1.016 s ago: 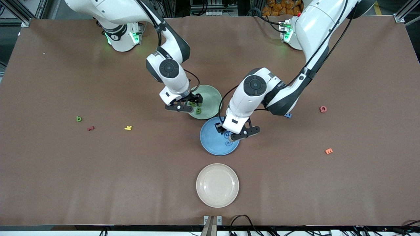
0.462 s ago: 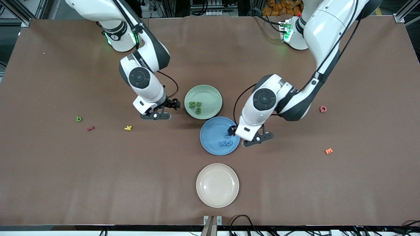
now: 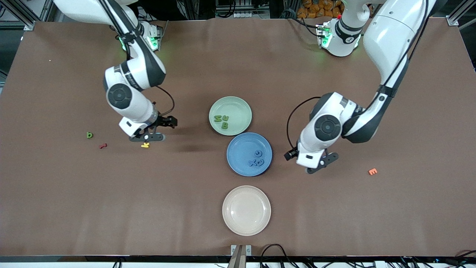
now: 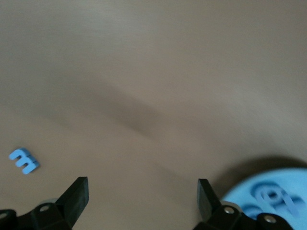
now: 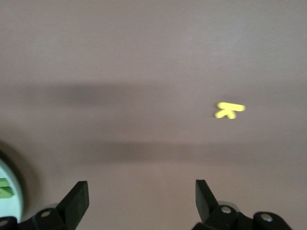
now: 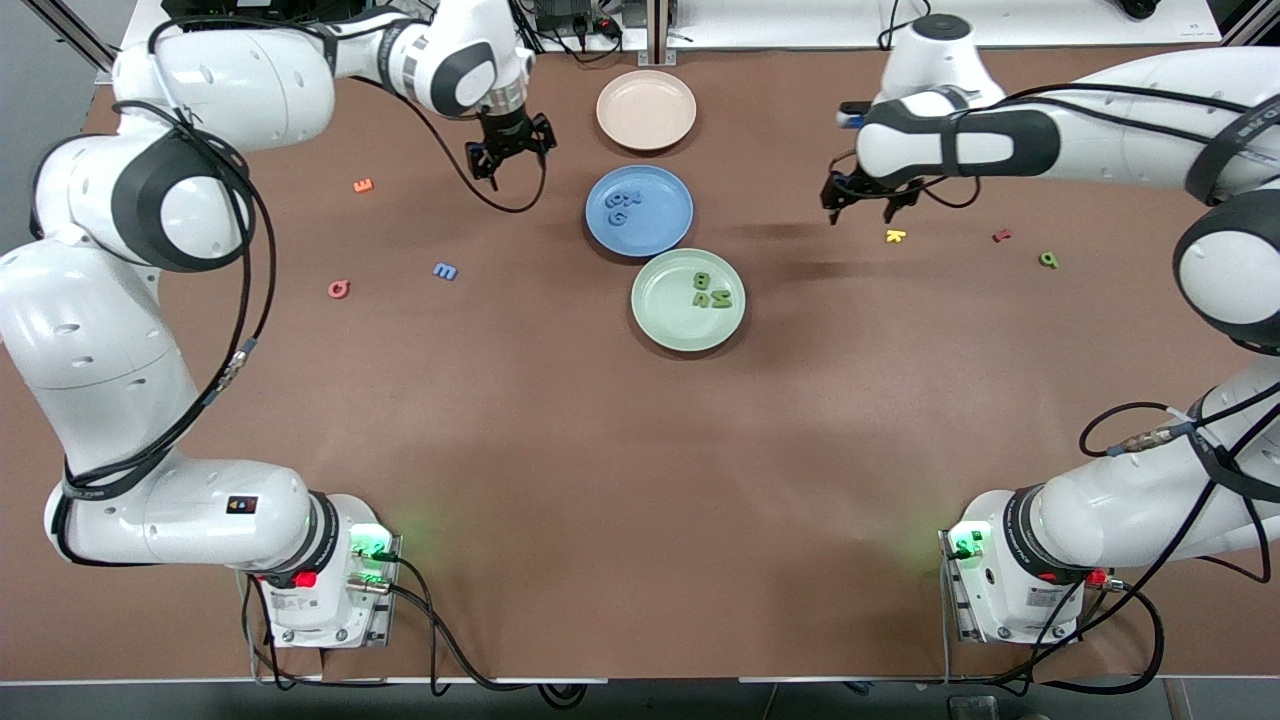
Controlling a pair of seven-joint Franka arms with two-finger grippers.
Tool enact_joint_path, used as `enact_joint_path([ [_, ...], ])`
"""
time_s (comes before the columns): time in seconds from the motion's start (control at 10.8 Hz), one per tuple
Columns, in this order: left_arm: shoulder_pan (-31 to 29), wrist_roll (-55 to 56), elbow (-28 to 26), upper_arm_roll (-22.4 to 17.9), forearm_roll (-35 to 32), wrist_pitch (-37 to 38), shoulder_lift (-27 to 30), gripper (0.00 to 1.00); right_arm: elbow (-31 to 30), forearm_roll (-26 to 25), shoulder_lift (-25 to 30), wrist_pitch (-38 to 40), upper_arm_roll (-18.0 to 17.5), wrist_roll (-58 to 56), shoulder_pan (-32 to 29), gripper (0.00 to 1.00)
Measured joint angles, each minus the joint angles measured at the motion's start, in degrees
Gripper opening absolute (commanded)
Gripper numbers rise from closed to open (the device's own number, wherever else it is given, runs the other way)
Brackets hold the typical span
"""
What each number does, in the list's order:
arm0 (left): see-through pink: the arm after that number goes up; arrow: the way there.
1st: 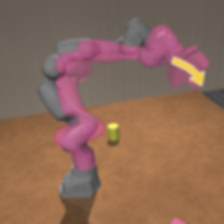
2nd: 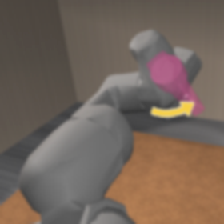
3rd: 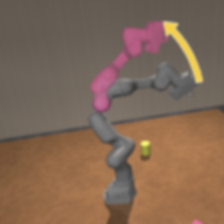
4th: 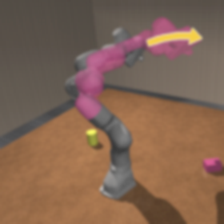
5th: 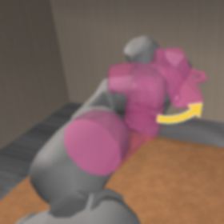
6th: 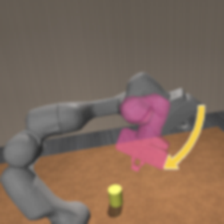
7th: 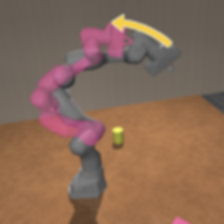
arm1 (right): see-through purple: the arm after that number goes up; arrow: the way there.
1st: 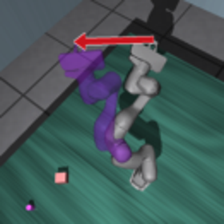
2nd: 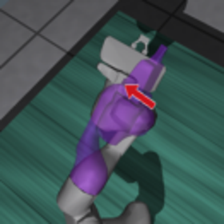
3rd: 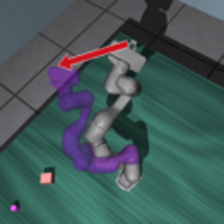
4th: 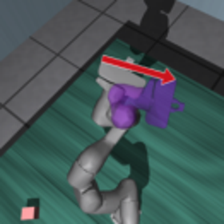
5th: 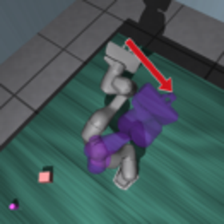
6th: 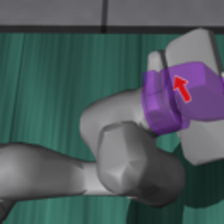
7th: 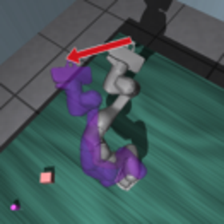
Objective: Sort letters by color into matching plates
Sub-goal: 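Move the right gripper to green q while the left gripper reaches blue 3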
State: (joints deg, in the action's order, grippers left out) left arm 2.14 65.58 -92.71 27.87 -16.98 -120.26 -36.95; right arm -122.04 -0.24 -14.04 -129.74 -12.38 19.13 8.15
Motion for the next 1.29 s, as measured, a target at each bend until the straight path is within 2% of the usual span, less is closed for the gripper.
enact_joint_path([
  [0.18,-2.65,3.98,-2.2,-0.02,0.0,0.08,0.2,1.0,-1.19,-0.04,1.24,0.22,0.14,-5.25,-3.86,0.99],
  [0.37,-5.02,5.21,-6.48,-0.01,0.0,-2.34,1.44,1.0,-1.63,-0.09,2.09,1.27,1.64,-13.1,-7.85,0.91],
  [0.55,-7.93,8.09,-15.7,-0.02,0.0,-13.52,5.34,1.0,-1.68,-0.09,2.5,1.89,4.63,-18.92,-10.41,0.91],
  [0.74,-10.18,13.85,-24.15,-0.02,0.0,-20.82,9.04,1.0,-1.7,-0.09,2.82,1.88,5.12,-22.03,-13.7,0.91],
  [0.92,-10.61,20.65,-26.61,-0.08,0.0,-21.57,10.16,1.0,-1.7,-0.09,3.0,1.25,5.18,-24.49,-16.71,0.91],
  [1.29,-11.6,24.03,-30.27,-1.31,-2.35,-21.58,10.35,1.0,-2.05,-0.1,3.0,-1.49,5.24,-30.64,-22.6,0.87],
])
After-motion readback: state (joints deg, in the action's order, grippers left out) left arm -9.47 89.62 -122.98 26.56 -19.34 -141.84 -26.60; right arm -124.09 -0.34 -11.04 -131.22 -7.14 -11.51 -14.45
